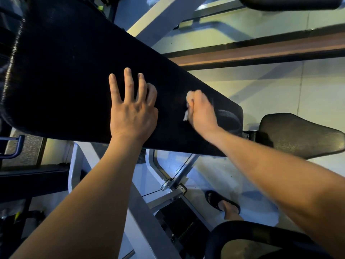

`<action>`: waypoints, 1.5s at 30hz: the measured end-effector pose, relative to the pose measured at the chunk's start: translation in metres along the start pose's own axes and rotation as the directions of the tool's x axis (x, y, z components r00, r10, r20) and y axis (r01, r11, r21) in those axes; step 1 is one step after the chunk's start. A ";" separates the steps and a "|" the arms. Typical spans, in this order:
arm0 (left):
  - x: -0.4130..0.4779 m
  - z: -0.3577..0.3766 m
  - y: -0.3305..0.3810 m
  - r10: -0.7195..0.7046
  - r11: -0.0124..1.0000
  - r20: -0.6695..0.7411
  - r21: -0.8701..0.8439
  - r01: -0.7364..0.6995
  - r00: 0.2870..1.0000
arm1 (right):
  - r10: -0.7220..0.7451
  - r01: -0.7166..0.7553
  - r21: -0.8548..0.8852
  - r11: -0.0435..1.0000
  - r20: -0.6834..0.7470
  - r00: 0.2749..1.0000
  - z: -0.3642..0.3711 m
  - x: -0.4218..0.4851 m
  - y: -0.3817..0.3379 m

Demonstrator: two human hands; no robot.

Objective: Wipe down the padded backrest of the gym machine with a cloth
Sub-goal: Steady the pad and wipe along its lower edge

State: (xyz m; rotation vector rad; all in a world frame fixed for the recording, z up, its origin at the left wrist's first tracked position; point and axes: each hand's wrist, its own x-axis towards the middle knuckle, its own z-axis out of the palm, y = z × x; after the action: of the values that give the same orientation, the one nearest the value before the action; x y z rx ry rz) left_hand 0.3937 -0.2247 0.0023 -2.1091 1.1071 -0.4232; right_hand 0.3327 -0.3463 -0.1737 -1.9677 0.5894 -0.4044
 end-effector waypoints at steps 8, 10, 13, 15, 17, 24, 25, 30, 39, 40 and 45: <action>0.002 0.000 0.000 0.004 1.000 -0.003 -0.024 -0.004 1.000 | 0.035 -0.039 -0.225 0.974 -0.021 0.999 0.004 -0.060 -0.006; 0.002 0.001 0.000 0.004 1.000 -0.003 -0.022 -0.004 1.000 | 0.006 0.008 -0.238 0.971 0.057 0.998 0.003 -0.066 0.005; 0.003 -0.001 0.000 0.010 1.000 0.015 -0.004 -0.010 1.000 | 0.236 -0.238 -0.085 0.968 -0.033 0.971 -0.005 0.002 0.013; 0.004 -0.003 0.001 0.008 1.000 0.028 -0.005 -0.008 1.000 | 0.377 -0.382 -0.041 0.923 -0.089 0.922 -0.010 0.043 0.020; 0.005 -0.003 0.001 0.003 1.000 0.037 -0.011 -0.002 0.999 | 0.359 -0.364 -0.060 0.929 -0.085 0.930 -0.008 0.036 0.023; 0.004 -0.003 0.003 -0.003 1.000 0.038 -0.015 0.003 0.999 | 0.064 -0.046 -0.178 0.983 0.101 0.993 -0.010 -0.046 0.019; 0.004 -0.003 0.003 -0.006 1.000 0.042 -0.006 0.006 0.999 | 0.105 -0.086 -0.174 0.981 0.099 0.990 -0.010 -0.027 0.024; 0.005 -0.004 0.004 -0.015 1.000 0.037 -0.005 0.015 0.999 | 0.376 -0.377 -0.009 0.926 -0.048 0.925 -0.008 0.037 0.032; 0.005 -0.003 0.005 -0.016 1.000 0.034 0.019 0.015 0.999 | 0.197 -0.207 0.082 0.975 0.108 0.974 -0.009 0.017 0.048; 0.005 -0.003 0.005 -0.018 1.000 0.040 0.021 0.017 0.999 | 0.187 -0.195 0.055 0.979 0.122 0.975 -0.010 0.018 0.051; 0.005 -0.004 0.006 -0.014 1.000 0.035 0.025 0.013 0.999 | 0.154 -0.154 0.035 0.987 0.017 0.988 -0.011 -0.016 0.039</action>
State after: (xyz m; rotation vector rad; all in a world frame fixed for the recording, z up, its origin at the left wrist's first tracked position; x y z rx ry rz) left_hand 0.3911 -0.2323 0.0006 -2.0955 1.0631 -0.4023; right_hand 0.3053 -0.3604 -0.2043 -1.8740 0.7151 -0.3032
